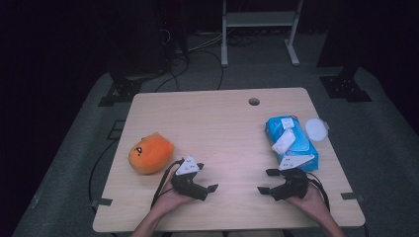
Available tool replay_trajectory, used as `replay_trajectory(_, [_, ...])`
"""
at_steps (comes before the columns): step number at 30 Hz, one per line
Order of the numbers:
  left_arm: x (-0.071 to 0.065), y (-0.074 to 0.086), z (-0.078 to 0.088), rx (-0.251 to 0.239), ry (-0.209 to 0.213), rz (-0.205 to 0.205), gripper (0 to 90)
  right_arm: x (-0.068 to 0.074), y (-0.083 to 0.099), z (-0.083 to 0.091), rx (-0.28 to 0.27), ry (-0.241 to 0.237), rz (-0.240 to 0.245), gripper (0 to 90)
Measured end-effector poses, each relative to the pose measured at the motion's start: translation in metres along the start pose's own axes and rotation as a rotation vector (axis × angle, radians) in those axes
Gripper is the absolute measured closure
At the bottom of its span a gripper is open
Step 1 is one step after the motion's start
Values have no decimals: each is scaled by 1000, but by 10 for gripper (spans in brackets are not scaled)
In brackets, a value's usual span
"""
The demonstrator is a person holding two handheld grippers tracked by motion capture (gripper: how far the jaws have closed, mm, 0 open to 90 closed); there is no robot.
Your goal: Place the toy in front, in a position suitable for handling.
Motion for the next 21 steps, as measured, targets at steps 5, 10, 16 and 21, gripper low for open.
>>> replay_trajectory(5, [1, -4, 2, -8, -3, -9, 69, 1, 1, 0, -1, -1, -5, 204])
replay_trajectory(10, [0, -10, 6, -23, -11, -22, 69, 2, 0, -2, 5, -5, 2, 204])
replay_trajectory(16, [5, -19, 16, -50, -30, -43, 69, 2, -1, -5, 11, -9, 3, 204])
replay_trajectory(21, [16, -25, 31, -84, -62, -35, 69, 2, -1, -5, 11, -7, 3, 204])
Point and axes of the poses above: each handheld gripper's, and its own axes: z roughly backward along the jaws, y roughly out of its underside, x roughly to its left, the point moved 5 cm from there along -z, roughly forward along the jaws, and after that the axes turned 9 degrees about -z, right-handed, at the moved point
